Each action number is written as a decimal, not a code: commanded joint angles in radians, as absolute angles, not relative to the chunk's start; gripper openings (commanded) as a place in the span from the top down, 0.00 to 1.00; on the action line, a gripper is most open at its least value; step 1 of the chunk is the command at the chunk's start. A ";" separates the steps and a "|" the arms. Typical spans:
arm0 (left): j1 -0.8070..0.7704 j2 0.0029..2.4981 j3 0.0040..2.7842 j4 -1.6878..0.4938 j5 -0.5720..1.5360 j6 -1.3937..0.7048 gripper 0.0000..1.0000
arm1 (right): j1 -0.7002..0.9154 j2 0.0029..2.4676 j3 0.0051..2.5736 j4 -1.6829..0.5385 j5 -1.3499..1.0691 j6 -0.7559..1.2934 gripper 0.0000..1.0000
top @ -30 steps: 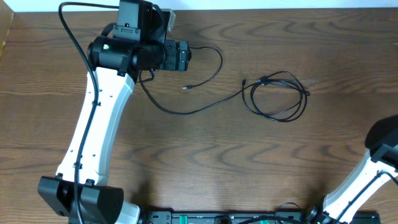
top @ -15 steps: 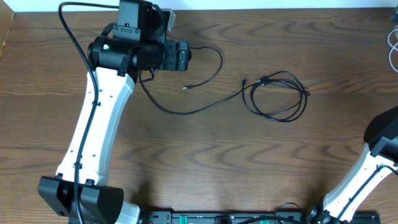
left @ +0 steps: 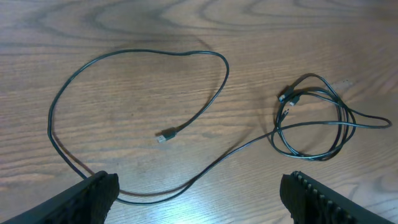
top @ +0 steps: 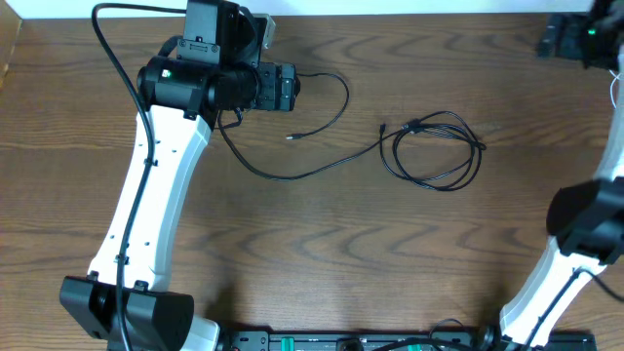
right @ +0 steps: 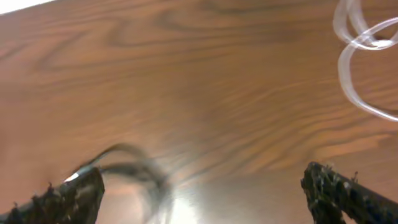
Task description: Untangle cables
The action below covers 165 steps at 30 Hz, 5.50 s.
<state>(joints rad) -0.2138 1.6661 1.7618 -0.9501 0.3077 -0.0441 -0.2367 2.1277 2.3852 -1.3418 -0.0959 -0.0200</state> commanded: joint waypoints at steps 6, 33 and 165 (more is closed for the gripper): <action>-0.213 1.665 1.767 -0.961 0.295 -0.050 0.11 | -0.070 2.048 2.384 -1.539 -0.163 -0.100 0.01; -0.213 1.666 1.767 -0.984 0.295 -0.050 0.11 | 0.067 2.049 1.733 -1.262 -0.381 -0.696 0.38; -0.215 1.748 1.686 -0.888 0.501 -0.125 0.11 | 0.037 1.969 2.521 -1.417 -0.160 0.167 0.99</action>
